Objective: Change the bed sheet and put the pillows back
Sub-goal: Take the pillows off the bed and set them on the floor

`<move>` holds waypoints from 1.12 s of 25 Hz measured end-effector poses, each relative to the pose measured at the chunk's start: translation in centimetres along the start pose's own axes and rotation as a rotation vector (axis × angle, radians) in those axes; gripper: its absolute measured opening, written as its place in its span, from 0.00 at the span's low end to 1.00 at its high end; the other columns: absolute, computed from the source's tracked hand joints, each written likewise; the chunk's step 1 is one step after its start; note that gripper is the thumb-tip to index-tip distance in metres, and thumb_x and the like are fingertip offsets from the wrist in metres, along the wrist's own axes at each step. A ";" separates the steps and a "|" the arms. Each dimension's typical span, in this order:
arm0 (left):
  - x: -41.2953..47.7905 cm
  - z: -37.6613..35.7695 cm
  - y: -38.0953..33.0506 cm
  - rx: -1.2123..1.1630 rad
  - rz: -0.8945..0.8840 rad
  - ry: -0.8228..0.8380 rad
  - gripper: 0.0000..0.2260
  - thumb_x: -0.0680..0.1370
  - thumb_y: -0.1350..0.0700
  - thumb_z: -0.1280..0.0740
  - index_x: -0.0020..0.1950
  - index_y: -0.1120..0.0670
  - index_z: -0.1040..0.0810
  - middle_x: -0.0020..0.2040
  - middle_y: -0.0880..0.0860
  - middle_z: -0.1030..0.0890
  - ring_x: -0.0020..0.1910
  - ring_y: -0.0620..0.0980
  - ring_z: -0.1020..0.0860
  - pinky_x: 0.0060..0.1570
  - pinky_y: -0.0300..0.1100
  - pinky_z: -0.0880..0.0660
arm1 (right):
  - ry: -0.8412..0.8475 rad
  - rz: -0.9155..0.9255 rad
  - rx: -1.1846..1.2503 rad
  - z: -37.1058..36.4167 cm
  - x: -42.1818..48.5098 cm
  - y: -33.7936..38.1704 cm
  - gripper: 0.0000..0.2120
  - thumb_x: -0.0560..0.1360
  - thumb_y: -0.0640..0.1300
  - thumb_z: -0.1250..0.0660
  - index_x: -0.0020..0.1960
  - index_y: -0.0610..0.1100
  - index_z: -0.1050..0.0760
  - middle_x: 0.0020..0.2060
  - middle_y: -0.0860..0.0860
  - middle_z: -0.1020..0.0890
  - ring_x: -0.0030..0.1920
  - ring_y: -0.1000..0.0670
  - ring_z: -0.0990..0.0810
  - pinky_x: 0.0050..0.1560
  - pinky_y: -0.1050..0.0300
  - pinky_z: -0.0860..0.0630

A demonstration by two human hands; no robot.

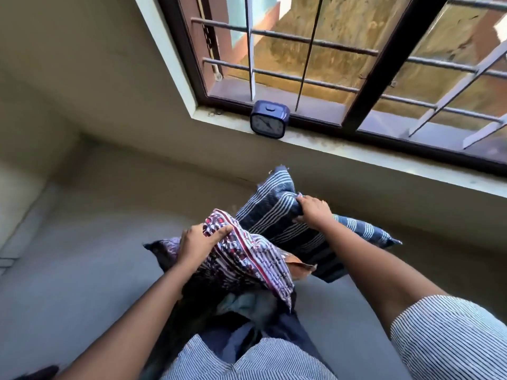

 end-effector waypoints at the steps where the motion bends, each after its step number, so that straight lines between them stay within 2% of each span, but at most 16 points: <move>1: -0.3 -0.4 0.1 -0.008 0.032 -0.015 0.24 0.66 0.33 0.34 0.30 0.54 0.30 0.34 0.58 0.20 0.36 0.54 0.23 0.34 0.42 0.34 | 0.040 -0.006 0.066 -0.2 1.4 0.1 0.28 0.73 0.49 0.32 0.70 0.47 0.36 0.66 0.45 0.28 0.66 0.43 0.29 0.63 0.50 0.33; 3: -0.9 -1.6 -0.1 -0.043 0.068 -0.035 0.21 0.70 0.39 0.31 0.33 0.57 0.25 0.38 0.60 0.18 0.38 0.54 0.22 0.36 0.42 0.33 | 0.111 0.031 0.188 -0.3 2.6 1.0 0.26 0.76 0.46 0.35 0.72 0.44 0.37 0.67 0.43 0.28 0.66 0.44 0.29 0.63 0.55 0.33; 6: -0.7 -3.5 -2.3 -0.099 0.096 -0.038 0.23 0.70 0.38 0.32 0.40 0.60 0.21 0.40 0.59 0.18 0.42 0.55 0.20 0.39 0.43 0.30 | 0.298 0.173 0.385 -0.5 -0.3 2.4 0.26 0.76 0.52 0.35 0.71 0.45 0.35 0.64 0.44 0.25 0.63 0.47 0.26 0.59 0.62 0.33; 7: -0.6 -3.9 -3.6 -0.113 0.086 -0.027 0.23 0.70 0.38 0.32 0.40 0.59 0.22 0.39 0.57 0.18 0.41 0.54 0.21 0.39 0.43 0.30 | 0.384 0.206 0.491 -0.9 -1.9 2.4 0.29 0.74 0.56 0.34 0.71 0.48 0.35 0.64 0.46 0.25 0.63 0.48 0.26 0.64 0.61 0.33; 9: -0.5 -4.8 -6.3 -0.134 0.062 0.002 0.21 0.71 0.37 0.33 0.40 0.57 0.24 0.37 0.53 0.21 0.38 0.51 0.24 0.33 0.42 0.34 | 0.457 0.322 0.544 -1.4 -4.9 2.0 0.39 0.65 0.65 0.29 0.71 0.55 0.38 0.66 0.50 0.27 0.65 0.50 0.28 0.70 0.50 0.35; 11: -0.8 -5.7 -8.5 -0.103 0.057 0.027 0.19 0.72 0.38 0.34 0.42 0.55 0.26 0.35 0.50 0.25 0.31 0.45 0.30 0.28 0.40 0.43 | 0.380 0.376 0.284 -1.6 -5.8 0.3 0.49 0.59 0.68 0.28 0.73 0.57 0.45 0.71 0.53 0.33 0.70 0.49 0.35 0.72 0.40 0.41; 12: -1.0 -6.3 -9.2 -0.091 0.057 0.052 0.19 0.73 0.39 0.35 0.42 0.55 0.26 0.34 0.49 0.26 0.30 0.42 0.32 0.28 0.38 0.46 | 0.318 0.378 0.103 -1.7 -5.9 -0.5 0.52 0.58 0.69 0.29 0.75 0.56 0.49 0.73 0.52 0.37 0.72 0.46 0.39 0.72 0.38 0.45; 13: -1.1 -7.0 -9.7 -0.108 0.052 0.077 0.20 0.72 0.38 0.34 0.42 0.56 0.26 0.34 0.49 0.25 0.30 0.42 0.31 0.28 0.39 0.45 | 0.268 0.387 -0.051 -1.9 -5.9 -1.0 0.52 0.59 0.69 0.29 0.75 0.53 0.49 0.74 0.51 0.39 0.73 0.44 0.40 0.71 0.40 0.43; 14: -1.1 -7.7 -10.1 -0.139 0.042 0.098 0.21 0.71 0.37 0.34 0.42 0.56 0.25 0.36 0.51 0.22 0.32 0.44 0.27 0.29 0.41 0.39 | 0.224 0.392 -0.150 -1.8 -5.8 -1.2 0.47 0.62 0.68 0.31 0.74 0.50 0.45 0.72 0.48 0.36 0.70 0.43 0.35 0.68 0.44 0.37; 15: -1.1 -8.0 -10.3 -0.165 0.032 0.094 0.23 0.70 0.36 0.34 0.40 0.56 0.26 0.36 0.52 0.20 0.34 0.48 0.24 0.32 0.42 0.34 | 0.181 0.387 -0.192 -1.5 -5.8 -1.3 0.38 0.66 0.65 0.32 0.70 0.48 0.38 0.67 0.47 0.29 0.66 0.41 0.29 0.61 0.48 0.31; 17: -0.6 -7.9 -10.2 -0.168 0.032 0.021 0.23 0.69 0.35 0.34 0.39 0.56 0.27 0.36 0.52 0.21 0.36 0.50 0.23 0.34 0.43 0.30 | 0.093 0.359 -0.176 -1.1 -5.8 -1.5 0.22 0.71 0.59 0.35 0.58 0.47 0.29 0.56 0.45 0.21 0.56 0.39 0.23 0.49 0.50 0.27; 18: -0.2 -7.7 -10.0 -0.177 0.036 -0.015 0.23 0.69 0.35 0.33 0.42 0.55 0.27 0.39 0.52 0.21 0.39 0.51 0.23 0.37 0.43 0.28 | 0.061 0.352 -0.140 -1.1 -6.1 -1.6 0.18 0.72 0.58 0.36 0.55 0.47 0.28 0.53 0.44 0.19 0.54 0.38 0.22 0.47 0.50 0.27; 20: 0.3 -7.7 -9.0 -0.275 0.043 -0.034 0.25 0.71 0.37 0.34 0.58 0.55 0.26 0.55 0.53 0.21 0.55 0.53 0.24 0.54 0.48 0.26 | 0.006 0.329 -0.047 -0.8 -6.5 -1.4 0.15 0.72 0.55 0.37 0.54 0.47 0.27 0.51 0.44 0.18 0.54 0.37 0.22 0.46 0.50 0.27; 22: -0.3 -8.4 -7.0 -0.362 0.108 -0.029 0.30 0.75 0.41 0.35 0.72 0.53 0.36 0.69 0.55 0.31 0.67 0.54 0.32 0.66 0.50 0.33 | -0.012 0.309 0.054 -0.8 -6.7 -0.4 0.14 0.73 0.53 0.38 0.54 0.47 0.26 0.50 0.42 0.18 0.53 0.37 0.23 0.45 0.51 0.28; 25: -4.6 -11.3 -1.6 -0.665 0.337 -0.022 0.29 0.77 0.45 0.37 0.74 0.53 0.42 0.73 0.55 0.36 0.70 0.54 0.35 0.66 0.46 0.36 | 0.037 0.288 0.204 -1.9 -7.5 1.5 0.20 0.70 0.58 0.39 0.50 0.43 0.24 0.49 0.40 0.18 0.53 0.36 0.23 0.45 0.51 0.28; 28: -11.6 -17.5 5.8 -0.985 0.704 -0.015 0.34 0.74 0.38 0.37 0.74 0.53 0.41 0.73 0.54 0.36 0.69 0.57 0.35 0.65 0.55 0.37 | 0.030 0.189 0.431 -3.3 -9.1 0.0 0.19 0.72 0.55 0.32 0.53 0.41 0.22 0.51 0.41 0.18 0.54 0.39 0.22 0.52 0.49 0.25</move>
Point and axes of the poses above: each hand's wrist, its own x-axis towards the middle knuckle, its own z-axis out of the back of the hand, y = z × x, the point moved 8 cm from there along x, towards the middle knuckle
